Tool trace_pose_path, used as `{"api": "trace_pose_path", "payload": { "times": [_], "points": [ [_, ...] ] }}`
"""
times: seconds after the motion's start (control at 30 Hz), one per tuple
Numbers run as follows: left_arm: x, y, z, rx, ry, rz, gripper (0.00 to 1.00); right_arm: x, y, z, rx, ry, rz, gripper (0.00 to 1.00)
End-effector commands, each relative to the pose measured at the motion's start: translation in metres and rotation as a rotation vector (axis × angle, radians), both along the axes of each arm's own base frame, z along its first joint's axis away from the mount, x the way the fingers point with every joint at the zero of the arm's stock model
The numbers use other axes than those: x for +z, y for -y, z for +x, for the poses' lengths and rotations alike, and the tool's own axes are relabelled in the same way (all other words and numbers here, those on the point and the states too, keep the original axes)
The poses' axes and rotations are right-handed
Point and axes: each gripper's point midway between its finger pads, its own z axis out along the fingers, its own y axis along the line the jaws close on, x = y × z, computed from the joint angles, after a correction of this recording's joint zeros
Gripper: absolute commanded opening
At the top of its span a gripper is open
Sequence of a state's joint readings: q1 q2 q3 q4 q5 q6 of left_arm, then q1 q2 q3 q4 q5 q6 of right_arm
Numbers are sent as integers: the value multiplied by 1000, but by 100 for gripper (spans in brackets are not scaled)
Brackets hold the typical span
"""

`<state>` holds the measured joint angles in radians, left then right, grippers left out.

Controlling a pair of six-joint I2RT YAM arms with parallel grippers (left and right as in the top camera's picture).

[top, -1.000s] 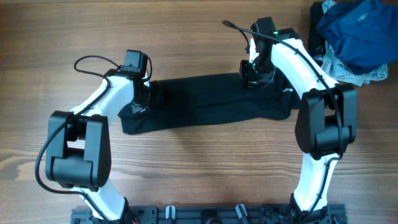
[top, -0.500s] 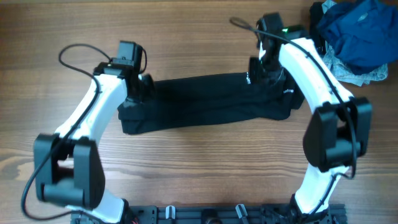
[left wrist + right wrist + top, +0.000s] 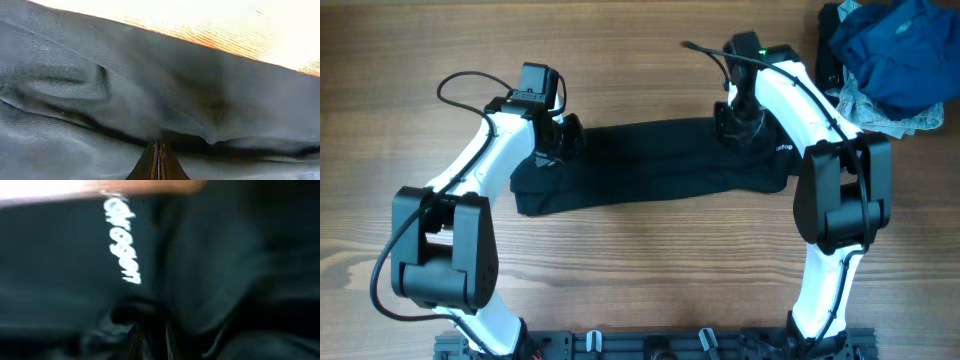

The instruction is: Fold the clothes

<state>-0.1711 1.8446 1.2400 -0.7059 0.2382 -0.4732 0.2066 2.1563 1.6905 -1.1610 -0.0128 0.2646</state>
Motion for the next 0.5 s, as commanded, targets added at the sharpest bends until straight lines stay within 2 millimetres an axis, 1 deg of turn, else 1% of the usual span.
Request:
{"api": "trace_pose_path", "payload": {
  "times": [0.0, 0.03, 0.1, 0.17, 0.2, 0.23, 0.3, 0.33, 0.37, 0.4, 0.47],
  "points": [
    [0, 5, 0, -16, -4, -16, 4, 4, 38, -23, -50, -104, -100, 12],
    [0, 5, 0, -28, -1, -13, 4, 6, 44, -29, -58, -132, -113, 11],
    [-1, 4, -1, -31, -2, -8, 4, 11, 60, -47, -108, -211, -137, 4],
    [-1, 4, -1, -31, -1, -8, 4, 16, 79, -56, -184, -238, -228, 4],
    [-1, 3, 0, -30, 1, -5, 4, 21, 85, -59, -207, -237, -267, 4],
    [0, 4, 3, -50, 20, -4, 4, 28, 86, -60, -220, -226, -281, 4],
    [3, 8, 9, -55, 49, -23, 4, 44, 84, -54, -230, -157, -258, 4],
    [6, 15, 12, -66, 64, -63, 4, 51, 80, -49, -234, -118, -227, 4],
    [11, 31, 11, -71, 59, -139, 4, 67, 53, -33, -180, -19, -48, 4],
    [10, 39, 5, -88, 42, -140, 4, 81, 21, -22, -69, 44, 151, 8],
    [8, 52, -7, -125, 12, -135, 4, 91, -8, -15, 5, 86, 324, 12]
  ]
}}
